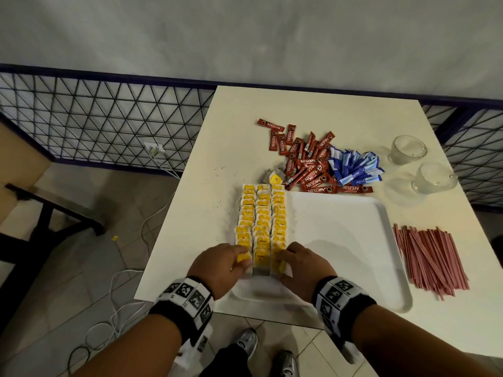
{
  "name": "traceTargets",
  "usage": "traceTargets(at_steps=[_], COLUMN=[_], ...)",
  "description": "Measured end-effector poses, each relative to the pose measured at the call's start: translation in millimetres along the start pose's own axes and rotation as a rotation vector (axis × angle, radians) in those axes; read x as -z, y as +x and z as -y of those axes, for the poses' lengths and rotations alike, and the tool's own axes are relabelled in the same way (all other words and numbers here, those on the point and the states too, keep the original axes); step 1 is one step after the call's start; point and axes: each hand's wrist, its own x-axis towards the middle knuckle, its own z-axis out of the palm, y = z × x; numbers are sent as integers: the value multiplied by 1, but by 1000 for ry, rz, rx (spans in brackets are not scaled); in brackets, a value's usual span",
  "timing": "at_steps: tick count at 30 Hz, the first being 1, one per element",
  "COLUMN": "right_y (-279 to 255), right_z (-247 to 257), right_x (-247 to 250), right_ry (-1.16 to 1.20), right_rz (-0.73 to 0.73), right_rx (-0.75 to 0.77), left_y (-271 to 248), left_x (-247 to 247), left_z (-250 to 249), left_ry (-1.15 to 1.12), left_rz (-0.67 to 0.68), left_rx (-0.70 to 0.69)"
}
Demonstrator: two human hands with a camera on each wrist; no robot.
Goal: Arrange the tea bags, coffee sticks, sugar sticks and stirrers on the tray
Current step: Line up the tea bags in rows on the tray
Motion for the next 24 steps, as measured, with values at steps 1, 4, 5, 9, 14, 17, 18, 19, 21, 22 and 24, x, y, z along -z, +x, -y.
traceTargets(at_steps=[1, 4, 5, 9, 14, 17, 18, 19, 21, 22, 24], right_y=[-1, 0, 0, -4, -9, -15, -17, -18, -17, -16, -15], right_z=[2, 14, 20, 37, 37, 39, 41, 43, 46, 46, 46], right_x=[6, 26, 33, 57, 73, 76, 76, 76, 75, 74, 73], right_ry=[35, 261, 328, 465, 462, 433, 423, 403, 353, 329, 290], right_rz=[-38, -176, -211, -308, -401, -390, -378, -363, -335, -322, -326], right_rx=[9, 101, 154, 323, 330, 396, 428, 458, 477, 467, 459], left_y=[0, 8, 10, 12, 9, 10, 10, 11, 11, 10, 10], left_x=[1, 3, 2, 9, 25, 30, 31, 32, 34, 35, 36], left_z=[-4, -23, -30, -49, -52, -55, -56, -58, -62, -65, -70], left_ry=[-219, -828, -1036, -1656, -2009, -2040, -2053, -2060, -2073, -2082, -2102], left_rz=[-85, -218, -214, -68, -21, -93, -107, -115, -101, -92, -101], left_rx=[18, 115, 180, 468, 496, 505, 504, 500, 482, 478, 474])
